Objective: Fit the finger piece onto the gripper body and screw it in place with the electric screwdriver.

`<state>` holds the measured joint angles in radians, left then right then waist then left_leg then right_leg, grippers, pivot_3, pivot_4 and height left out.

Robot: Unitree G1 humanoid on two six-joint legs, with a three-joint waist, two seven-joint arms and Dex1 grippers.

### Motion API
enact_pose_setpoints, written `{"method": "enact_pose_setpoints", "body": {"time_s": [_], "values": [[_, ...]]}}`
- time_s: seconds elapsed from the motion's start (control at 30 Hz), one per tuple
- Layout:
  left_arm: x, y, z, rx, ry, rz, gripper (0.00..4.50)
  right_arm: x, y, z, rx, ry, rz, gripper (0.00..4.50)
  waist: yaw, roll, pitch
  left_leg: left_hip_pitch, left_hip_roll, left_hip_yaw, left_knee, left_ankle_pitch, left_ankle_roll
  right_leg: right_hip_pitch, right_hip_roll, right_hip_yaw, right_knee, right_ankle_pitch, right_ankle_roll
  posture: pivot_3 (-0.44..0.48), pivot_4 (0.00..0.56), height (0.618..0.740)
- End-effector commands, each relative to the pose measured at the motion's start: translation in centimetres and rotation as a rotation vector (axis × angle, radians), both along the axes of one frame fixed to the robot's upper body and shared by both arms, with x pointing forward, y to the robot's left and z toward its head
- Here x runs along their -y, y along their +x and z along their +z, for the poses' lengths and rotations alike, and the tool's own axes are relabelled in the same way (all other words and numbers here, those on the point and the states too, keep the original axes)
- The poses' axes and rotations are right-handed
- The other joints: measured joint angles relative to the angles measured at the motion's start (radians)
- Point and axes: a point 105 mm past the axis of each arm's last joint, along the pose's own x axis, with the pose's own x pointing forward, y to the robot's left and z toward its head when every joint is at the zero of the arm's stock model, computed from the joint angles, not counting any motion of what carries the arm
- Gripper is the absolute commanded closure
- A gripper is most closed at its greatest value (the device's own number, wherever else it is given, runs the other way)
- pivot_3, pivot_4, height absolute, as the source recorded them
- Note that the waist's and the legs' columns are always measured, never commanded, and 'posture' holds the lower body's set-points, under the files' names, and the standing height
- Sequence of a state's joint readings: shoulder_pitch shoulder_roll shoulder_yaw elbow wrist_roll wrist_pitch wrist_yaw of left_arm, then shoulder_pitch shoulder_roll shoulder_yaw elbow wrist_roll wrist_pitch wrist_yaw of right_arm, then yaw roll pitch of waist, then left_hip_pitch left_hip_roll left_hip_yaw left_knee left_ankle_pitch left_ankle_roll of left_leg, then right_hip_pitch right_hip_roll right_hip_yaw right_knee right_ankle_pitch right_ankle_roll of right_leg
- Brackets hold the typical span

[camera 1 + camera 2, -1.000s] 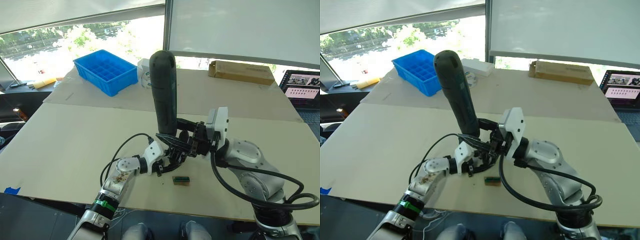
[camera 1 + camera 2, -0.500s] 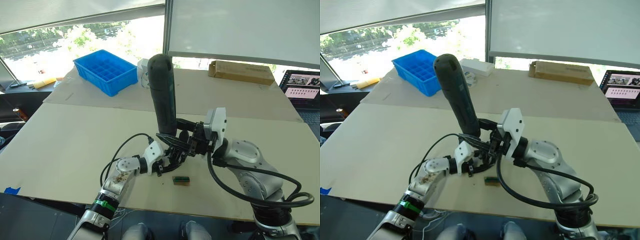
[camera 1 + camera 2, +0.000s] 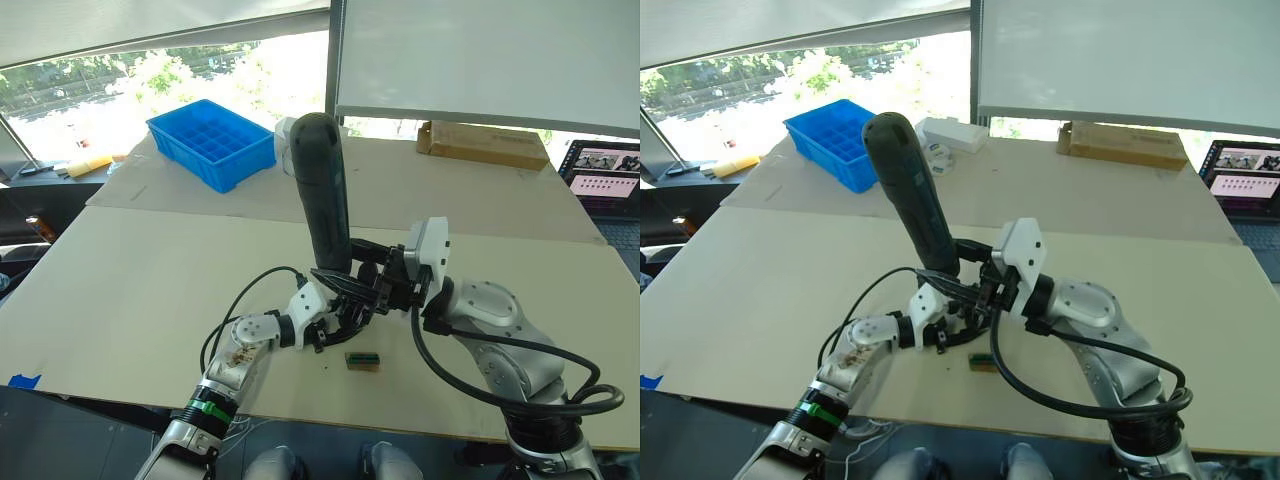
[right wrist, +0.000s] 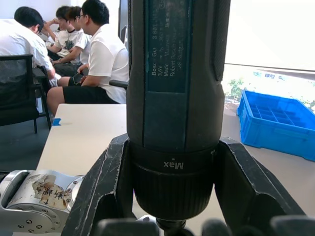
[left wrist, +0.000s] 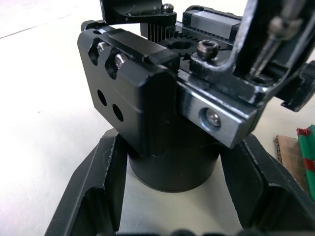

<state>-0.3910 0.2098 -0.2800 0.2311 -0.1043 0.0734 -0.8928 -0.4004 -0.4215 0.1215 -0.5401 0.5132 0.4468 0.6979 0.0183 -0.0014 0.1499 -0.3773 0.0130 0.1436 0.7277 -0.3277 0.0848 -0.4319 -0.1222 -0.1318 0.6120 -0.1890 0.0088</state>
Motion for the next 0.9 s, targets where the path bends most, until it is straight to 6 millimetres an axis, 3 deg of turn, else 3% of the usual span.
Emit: {"method": "enact_pose_setpoints", "body": {"time_s": [0.03, 0.57, 0.9], "values": [[0.4, -0.9, -1.9, -0.077, 0.031, -0.017, 2.24, -0.2, -0.8, 1.2, 0.056, 0.027, 0.025, 2.61, 0.0, 0.0, 0.0, 0.0, 0.0, 0.0, 0.0, 0.0, 0.0, 0.0, 0.0, 0.0, 0.0, 0.0, 0.0, 0.0, 0.15, 0.74], [0.3, -0.9, -1.9, -0.081, 0.031, -0.017, 2.24, -0.4, -0.8, 0.9, 0.041, 0.041, 0.022, 2.61, 0.0, 0.0, 0.0, 0.0, 0.0, 0.0, 0.0, 0.0, 0.0, 0.0, 0.0, 0.0, 0.0, 0.0, 0.0, 0.0, 0.15, 0.74], [0.3, -0.9, -1.9, -0.082, 0.03, -0.015, 2.24, 1.0, 0.1, -0.2, 0.011, 0.032, -0.042, 2.61, 0.0, 0.0, 0.0, 0.0, 0.0, 0.0, 0.0, 0.0, 0.0, 0.0, -0.001, 0.0, 0.0, 0.0, 0.0, 0.0, 0.15, 0.74]]}}
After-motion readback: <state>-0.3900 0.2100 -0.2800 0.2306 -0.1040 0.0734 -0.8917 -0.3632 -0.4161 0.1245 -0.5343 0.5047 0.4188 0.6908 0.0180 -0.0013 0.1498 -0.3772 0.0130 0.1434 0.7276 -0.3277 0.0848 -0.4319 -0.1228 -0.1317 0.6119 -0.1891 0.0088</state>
